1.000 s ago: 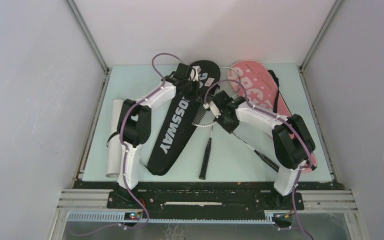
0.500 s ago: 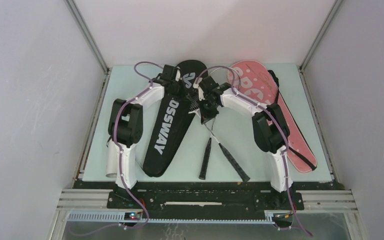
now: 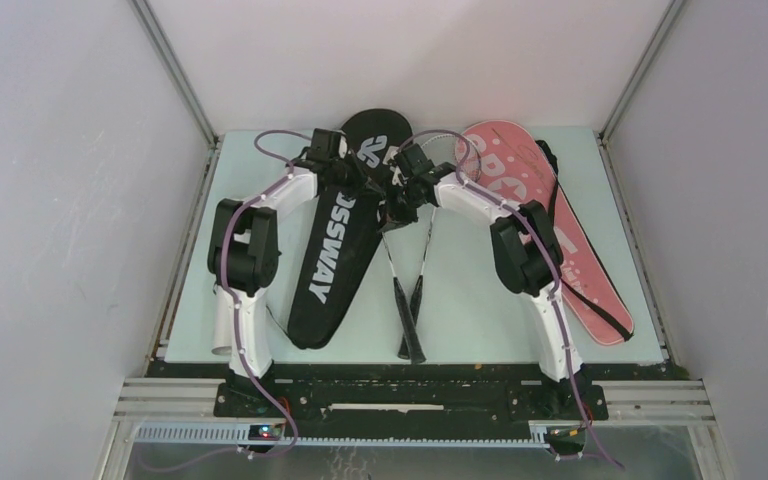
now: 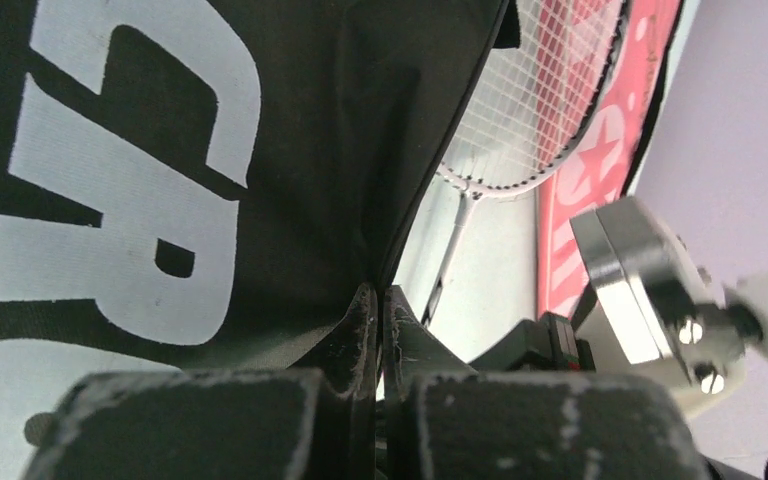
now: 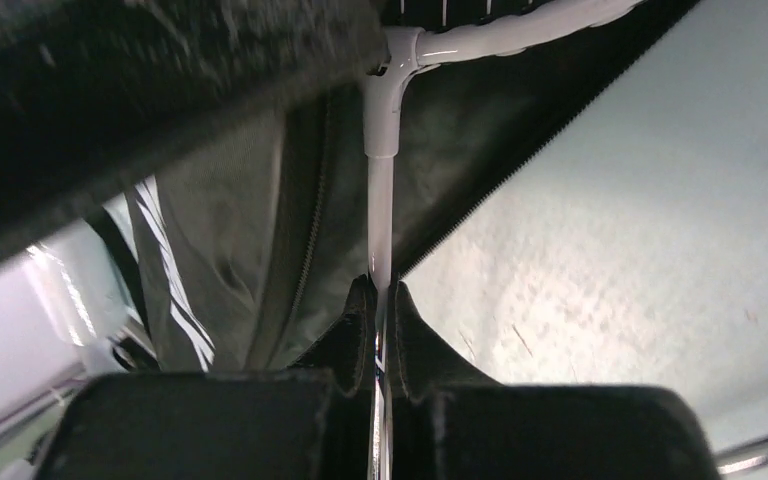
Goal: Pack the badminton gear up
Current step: Place the racket in the racket bag.
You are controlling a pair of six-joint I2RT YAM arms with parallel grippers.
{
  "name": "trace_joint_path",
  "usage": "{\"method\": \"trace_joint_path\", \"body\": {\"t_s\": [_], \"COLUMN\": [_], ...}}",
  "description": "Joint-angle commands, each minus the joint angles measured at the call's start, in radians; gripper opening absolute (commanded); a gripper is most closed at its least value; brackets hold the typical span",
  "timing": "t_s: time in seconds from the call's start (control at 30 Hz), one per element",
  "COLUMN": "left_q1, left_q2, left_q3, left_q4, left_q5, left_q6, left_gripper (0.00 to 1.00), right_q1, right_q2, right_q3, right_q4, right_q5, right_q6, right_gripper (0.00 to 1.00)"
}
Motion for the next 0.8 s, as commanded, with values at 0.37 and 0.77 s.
{"method": "trace_joint_path", "body": {"t_s": [0.37,0.77], "left_q1": [0.015,0.038], "left_q2": [-0.059,-0.051], "left_q3": [-0.167,-0.209], "left_q4": [0.223,0.391], "left_q5": [0.179,0.273], "left_q6": [-0.192,-0.278], "left_gripper": [0.00,0.00], "right_q1": [-0.077,-0.083], "right_q2": [0.267,0.330], "right_q3": [0.328,0.367], "right_q4": [0.201,0.268], "right_q5": [-0.203,-0.390], "right_q6": [0.236,0.212], "right_gripper": [0.02,0.46]}}
